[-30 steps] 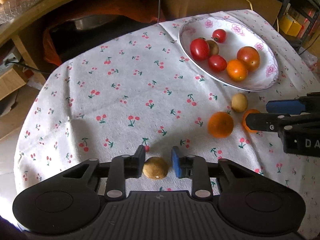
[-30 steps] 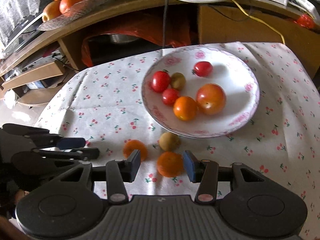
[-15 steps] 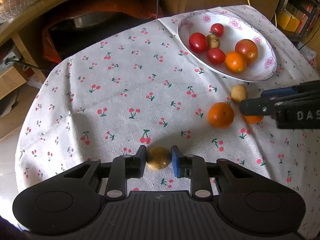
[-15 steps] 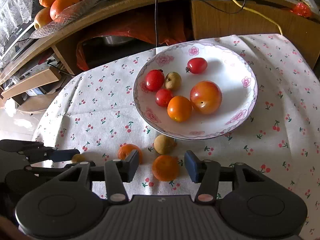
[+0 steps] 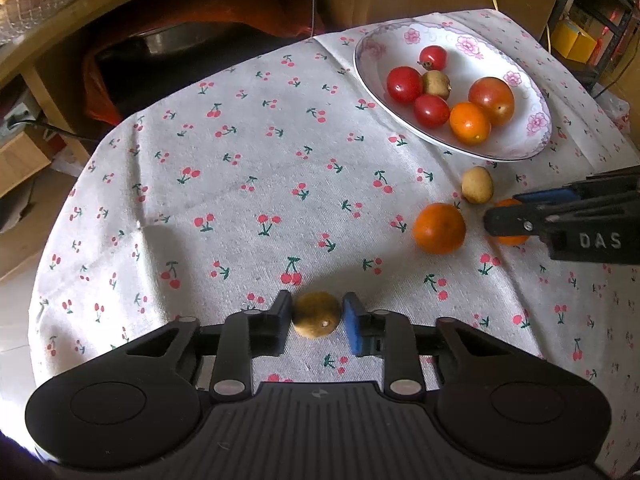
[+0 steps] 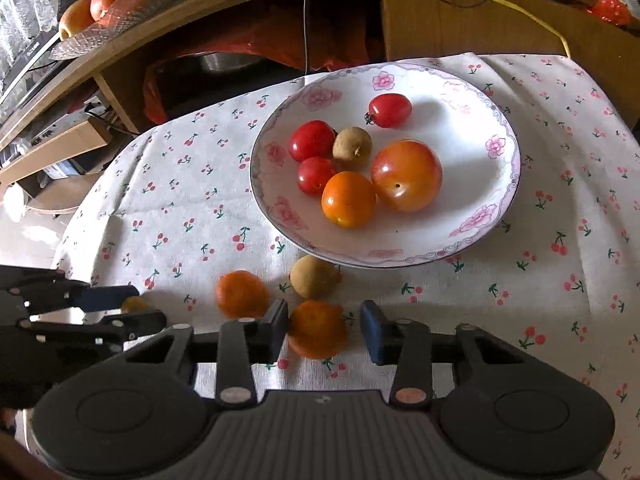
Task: Organize fruits
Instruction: 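Grasp a small brown potato with the left tool while the right tool grasps a tangerine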
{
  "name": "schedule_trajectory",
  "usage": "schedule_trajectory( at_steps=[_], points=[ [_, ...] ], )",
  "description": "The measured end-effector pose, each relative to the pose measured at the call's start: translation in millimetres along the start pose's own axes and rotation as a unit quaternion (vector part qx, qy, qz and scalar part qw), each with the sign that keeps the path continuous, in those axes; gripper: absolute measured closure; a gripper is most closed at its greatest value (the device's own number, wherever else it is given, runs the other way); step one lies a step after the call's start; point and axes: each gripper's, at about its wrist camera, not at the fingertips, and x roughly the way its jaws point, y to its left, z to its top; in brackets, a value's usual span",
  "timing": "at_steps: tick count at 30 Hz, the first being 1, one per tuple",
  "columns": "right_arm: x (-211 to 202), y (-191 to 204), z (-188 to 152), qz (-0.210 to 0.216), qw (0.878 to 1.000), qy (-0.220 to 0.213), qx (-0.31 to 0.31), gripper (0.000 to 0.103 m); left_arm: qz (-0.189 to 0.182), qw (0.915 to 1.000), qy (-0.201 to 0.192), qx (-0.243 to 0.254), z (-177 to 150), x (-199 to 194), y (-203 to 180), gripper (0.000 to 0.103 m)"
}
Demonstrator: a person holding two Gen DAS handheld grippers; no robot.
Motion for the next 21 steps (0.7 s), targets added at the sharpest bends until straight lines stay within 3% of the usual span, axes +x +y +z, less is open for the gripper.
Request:
schedule_trajectory(
  at_steps=[11, 21],
  points=[
    [-33.1, -6.8, -29.4, 0.001, 1.0, -0.006, -0.012, 0.073, -0.017, 0.9997, -0.007, 0.015, -2.7, -6.7, -5.9, 0.07],
    [-28.1, 6.9, -52.4, -0.045, 0.997, 0.008, -0.057, 0.071, -0.025, 0.9992, -0.002, 0.032, -6.0, -2.7, -15.6, 0.065]
  ],
)
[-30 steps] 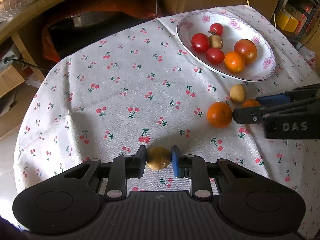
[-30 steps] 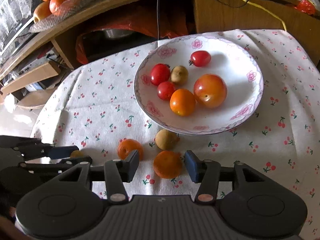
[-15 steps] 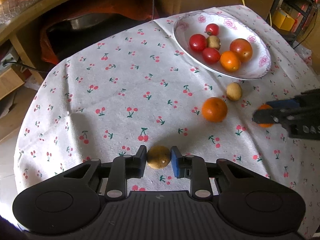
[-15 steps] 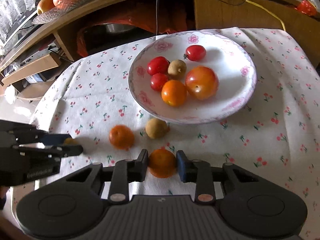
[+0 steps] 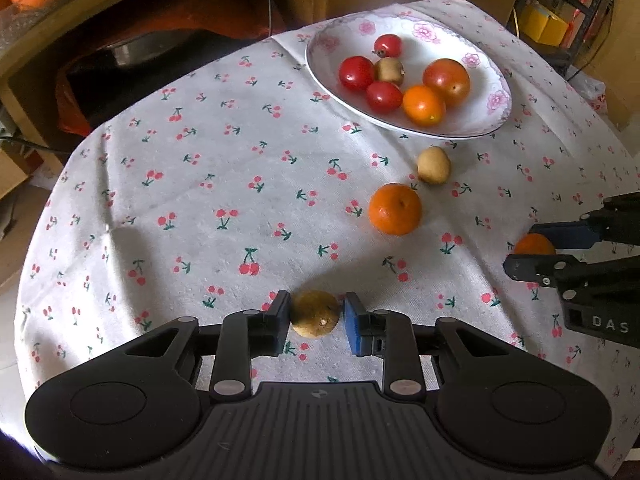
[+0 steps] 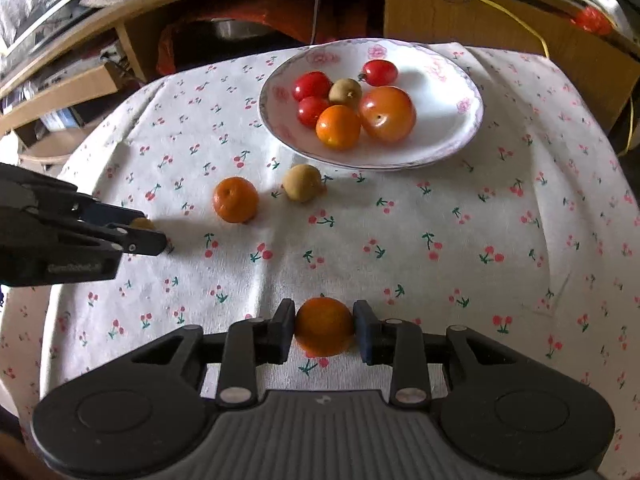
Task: Organize fruits
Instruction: 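Carry the potato in the left tool while the right tool carries the tangerine toward the bowl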
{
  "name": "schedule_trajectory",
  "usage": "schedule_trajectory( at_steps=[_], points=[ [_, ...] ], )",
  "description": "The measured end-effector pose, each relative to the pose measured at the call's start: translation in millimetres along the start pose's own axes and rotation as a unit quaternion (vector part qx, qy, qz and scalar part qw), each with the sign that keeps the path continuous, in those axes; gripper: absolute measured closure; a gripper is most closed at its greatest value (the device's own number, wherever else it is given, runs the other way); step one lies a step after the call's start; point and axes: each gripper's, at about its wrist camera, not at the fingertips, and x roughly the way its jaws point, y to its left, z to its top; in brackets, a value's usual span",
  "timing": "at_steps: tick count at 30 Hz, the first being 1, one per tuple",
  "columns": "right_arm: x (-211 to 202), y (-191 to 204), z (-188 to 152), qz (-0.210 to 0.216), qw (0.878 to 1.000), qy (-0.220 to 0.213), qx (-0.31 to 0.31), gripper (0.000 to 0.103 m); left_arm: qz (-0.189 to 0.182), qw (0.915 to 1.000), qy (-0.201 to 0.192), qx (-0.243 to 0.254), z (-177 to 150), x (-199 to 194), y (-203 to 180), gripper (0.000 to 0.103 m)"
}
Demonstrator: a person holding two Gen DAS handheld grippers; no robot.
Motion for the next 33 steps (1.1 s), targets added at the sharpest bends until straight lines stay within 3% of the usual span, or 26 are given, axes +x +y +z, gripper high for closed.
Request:
schedule_trajectory(
  at_steps=[5, 9, 16, 21, 23, 33],
  points=[
    [1.0, -1.9, 0.9, 0.003, 1.0, -0.005, 0.003, 0.071, -0.001, 1.0, 0.003, -0.004, 1.0, 0.3, -4.2, 0.046],
    [0.8, -2.4, 1.0, 0.005, 1.0, -0.003, 0.002, 0.068, 0.005, 1.0, 0.003, -0.006, -0.3, -0.1, -9.3, 0.044],
    [-1.8, -12.2, -1.4, 0.015, 1.0, 0.003, 0.022, 0.065, 0.017, 0.9996, -0.002, -0.021, 1.5, -0.3, -10.8, 0.052],
    [-2.2, -11.3, -3.1, 0.014, 1.0, 0.0, 0.019, 0.065, 0.018, 0.9995, 0.0, -0.026, 3.4, 0.3, -10.6, 0.068],
    [-2.5, -8.7, -3.5, 0.009, 1.0, 0.001, 0.012, 0.072, 0.018, 0.9996, 0.0, -0.024, 3.4, -0.5, -12.0, 0.069],
    [-15.5, -3.5, 1.1, 0.005, 1.0, -0.025, 0.003, 0.072, 0.015, 0.9998, -0.009, -0.008, 7.3, -7.4, -25.6, 0.069]
  ],
)
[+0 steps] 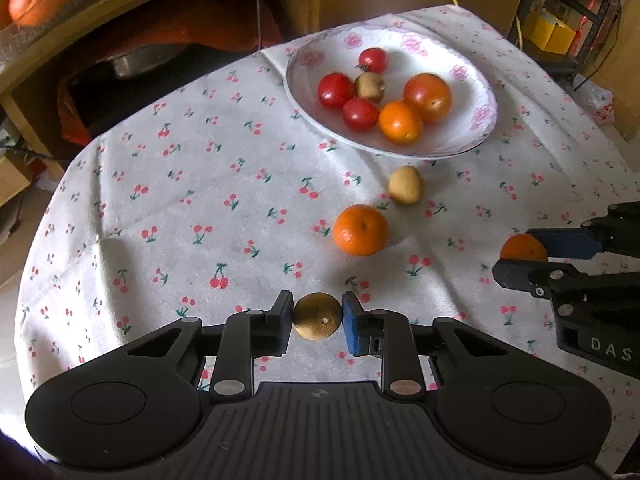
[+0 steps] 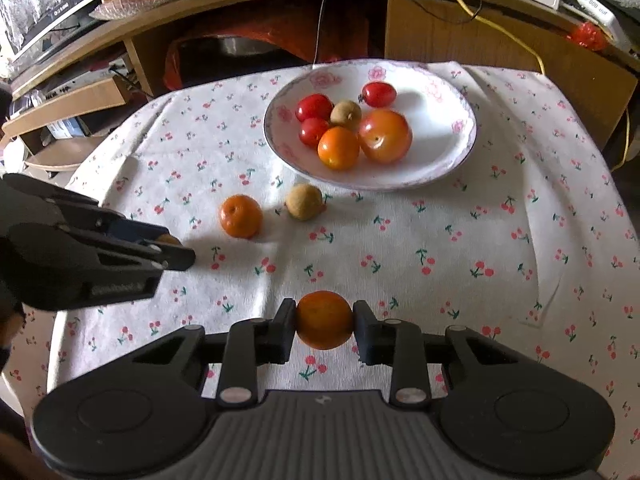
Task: Organize fruits
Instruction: 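Carry the potato in the left tool while the right tool carries the tangerine toward the bowl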
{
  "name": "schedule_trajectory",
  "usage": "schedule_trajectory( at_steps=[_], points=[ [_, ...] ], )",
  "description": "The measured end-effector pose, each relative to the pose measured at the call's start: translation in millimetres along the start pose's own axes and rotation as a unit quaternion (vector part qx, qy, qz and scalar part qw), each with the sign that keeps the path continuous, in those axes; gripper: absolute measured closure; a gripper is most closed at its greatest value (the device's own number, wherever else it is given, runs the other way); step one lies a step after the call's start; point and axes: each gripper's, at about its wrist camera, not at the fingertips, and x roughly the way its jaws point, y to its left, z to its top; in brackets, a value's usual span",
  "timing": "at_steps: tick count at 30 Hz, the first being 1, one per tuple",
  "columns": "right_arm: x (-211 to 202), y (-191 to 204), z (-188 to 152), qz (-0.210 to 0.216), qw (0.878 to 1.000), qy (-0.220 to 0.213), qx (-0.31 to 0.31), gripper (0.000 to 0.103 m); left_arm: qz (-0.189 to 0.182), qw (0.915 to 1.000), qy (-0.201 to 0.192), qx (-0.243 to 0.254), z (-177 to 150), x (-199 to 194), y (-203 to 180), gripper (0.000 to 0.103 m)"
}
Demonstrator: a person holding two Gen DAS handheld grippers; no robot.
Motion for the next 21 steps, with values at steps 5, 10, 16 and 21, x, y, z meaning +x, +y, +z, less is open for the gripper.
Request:
schedule_trajectory(
  at_steps=[5, 10, 16, 21],
  points=[
    [-10.8, -6.2, 3.9, -0.005, 1.0, -0.014, 0.012, 0.072, 0.001, 0.9999, -0.011, 0.008, 7.6, -7.9, -9.2, 0.069],
    [-19.8, -8.5, 13.4, -0.015, 0.999, -0.029, 0.018, 0.072, 0.004, 0.9995, -0.029, 0.012, 25.9, -16.1, -19.1, 0.069],
    [-21.9, -14.1, 35.1, -0.029, 0.998, -0.05, 0.028, 0.072, 0.007, 0.9985, -0.053, 0.012, 52.3, -16.6, -27.3, 0.069],
    [-15.8, -22.9, 51.9, -0.032, 0.997, -0.061, 0.042, 0.072, 0.01, 0.9978, -0.062, 0.02, 68.7, -10.9, -34.5, 0.069]
  ],
)
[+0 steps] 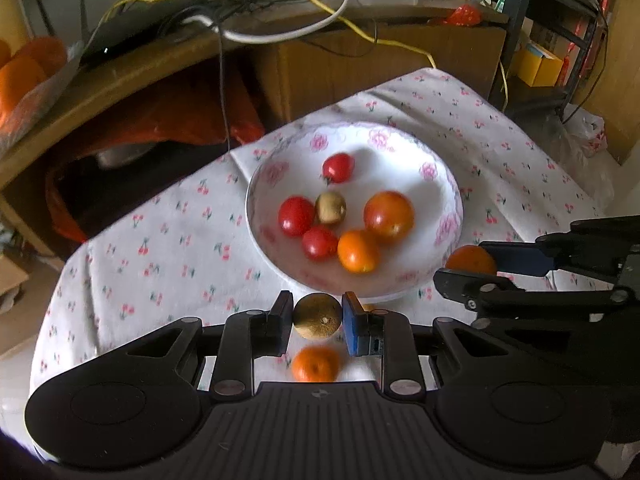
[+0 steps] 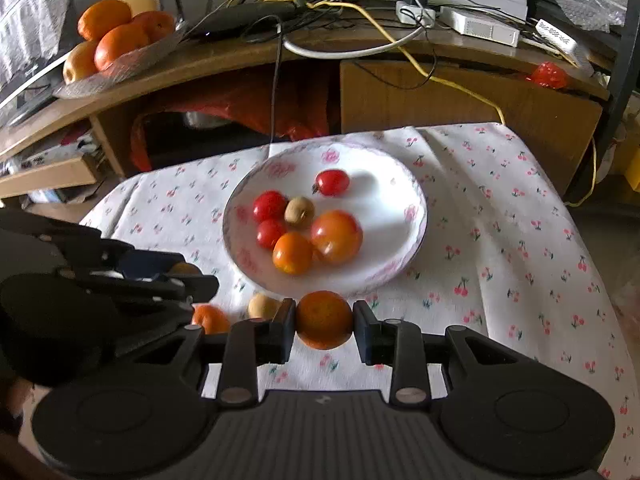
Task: Organize fruits
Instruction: 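Carry the potato in the left tool while the right tool carries the tangerine toward the bowl, then lower the potato in the left tool while the right tool lowers and releases the tangerine into the bowl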
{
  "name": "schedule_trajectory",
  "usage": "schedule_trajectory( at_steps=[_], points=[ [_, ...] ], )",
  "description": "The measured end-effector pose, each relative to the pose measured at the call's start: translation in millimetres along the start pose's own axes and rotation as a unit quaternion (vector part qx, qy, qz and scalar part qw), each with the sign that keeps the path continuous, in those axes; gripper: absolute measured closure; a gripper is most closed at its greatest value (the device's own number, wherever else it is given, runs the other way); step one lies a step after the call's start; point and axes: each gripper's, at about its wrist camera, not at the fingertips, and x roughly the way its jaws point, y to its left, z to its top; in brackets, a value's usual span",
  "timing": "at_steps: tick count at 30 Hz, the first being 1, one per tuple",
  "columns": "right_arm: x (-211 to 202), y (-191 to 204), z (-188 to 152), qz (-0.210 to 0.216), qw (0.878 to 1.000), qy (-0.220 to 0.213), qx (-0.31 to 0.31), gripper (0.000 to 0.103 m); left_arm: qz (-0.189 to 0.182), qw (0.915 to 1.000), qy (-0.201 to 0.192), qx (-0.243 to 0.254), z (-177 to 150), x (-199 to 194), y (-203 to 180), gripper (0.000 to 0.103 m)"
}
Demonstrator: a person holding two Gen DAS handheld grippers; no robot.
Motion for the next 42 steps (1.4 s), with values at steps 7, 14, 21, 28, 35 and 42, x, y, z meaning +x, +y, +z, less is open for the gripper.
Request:
schedule_trajectory(
  at_steps=[7, 14, 21, 28, 35, 42],
  points=[
    [13.9, -10.6, 15.6, -0.01, 1.0, -0.008, 0.0, 0.072, 0.006, 0.9999, -0.012, -0.003, 23.4, 9.1, -1.2, 0.069],
    [24.1, -21.1, 37.0, -0.018, 1.0, -0.018, 0.002, 0.072, 0.009, 0.9998, -0.013, -0.011, 40.3, 22.1, 2.9, 0.069],
    [40.7, -25.6, 47.4, -0.017, 1.0, -0.017, 0.002, 0.072, 0.01, 0.9997, -0.012, -0.017, 49.9, 32.1, 6.4, 0.069],
    [52.5, -29.2, 53.1, -0.016, 1.0, -0.015, 0.006, 0.072, 0.015, 0.9997, -0.011, -0.018, 55.4, 39.7, 8.1, 0.069],
    [60.9, -31.2, 57.4, -0.012, 1.0, -0.022, 0.009, 0.072, 0.016, 0.9995, -0.012, -0.024, 59.1, 45.5, 11.1, 0.07],
    [64.5, -31.4, 58.7, -0.01, 0.999, -0.03, 0.009, 0.072, 0.018, 0.9994, -0.012, -0.027, 59.5, 48.0, 12.1, 0.07]
  ],
)
